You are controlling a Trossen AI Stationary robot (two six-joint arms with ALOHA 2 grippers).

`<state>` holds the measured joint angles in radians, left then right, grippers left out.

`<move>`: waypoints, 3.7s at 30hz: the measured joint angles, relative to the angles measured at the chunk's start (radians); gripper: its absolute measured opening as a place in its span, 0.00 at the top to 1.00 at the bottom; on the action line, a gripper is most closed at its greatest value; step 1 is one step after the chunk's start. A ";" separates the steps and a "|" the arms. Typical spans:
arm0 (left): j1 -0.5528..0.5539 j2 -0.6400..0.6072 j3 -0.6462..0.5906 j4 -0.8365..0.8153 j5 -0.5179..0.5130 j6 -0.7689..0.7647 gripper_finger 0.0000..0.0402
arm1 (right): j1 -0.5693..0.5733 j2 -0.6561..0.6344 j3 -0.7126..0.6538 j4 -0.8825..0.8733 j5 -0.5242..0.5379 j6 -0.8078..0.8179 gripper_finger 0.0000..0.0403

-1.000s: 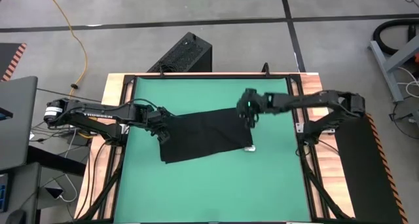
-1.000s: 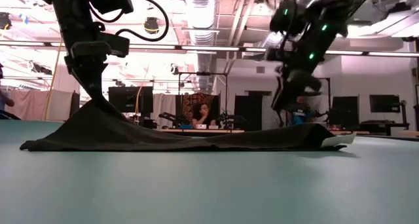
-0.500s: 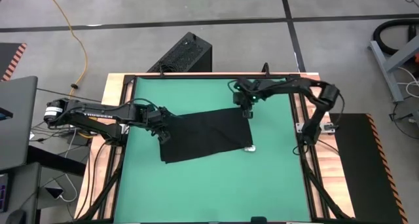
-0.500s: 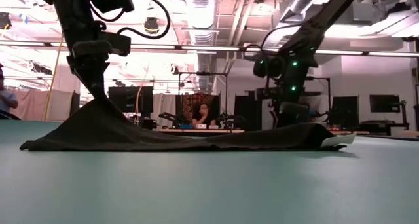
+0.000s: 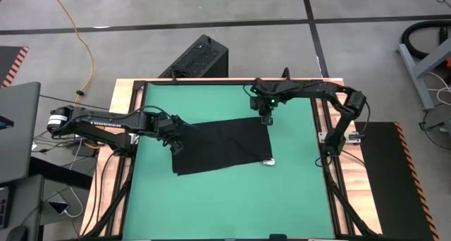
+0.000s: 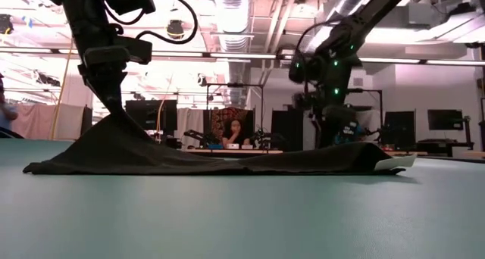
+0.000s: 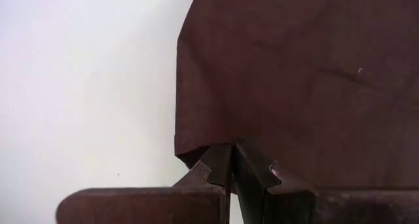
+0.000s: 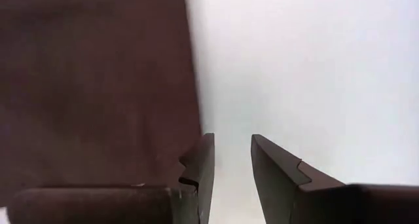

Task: Roll towel
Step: Roll the black towel

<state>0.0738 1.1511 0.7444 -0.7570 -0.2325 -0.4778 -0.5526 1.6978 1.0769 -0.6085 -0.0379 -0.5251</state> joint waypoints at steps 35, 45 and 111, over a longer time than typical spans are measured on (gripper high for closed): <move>0.000 0.000 0.000 0.014 -0.121 0.040 1.00 | 0.038 0.117 0.001 -0.032 0.088 0.038 0.99; 0.000 0.000 0.000 -0.021 -0.182 0.048 1.00 | 0.108 0.046 -0.007 -0.057 0.234 0.042 1.00; -0.001 0.005 0.279 -0.172 -0.470 0.286 1.00 | -0.061 0.250 0.277 0.051 -0.025 0.198 0.43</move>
<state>0.0731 1.1561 1.0233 -0.9291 -0.7028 -0.1921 -0.6140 1.9474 1.3537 -0.5571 -0.0625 -0.3273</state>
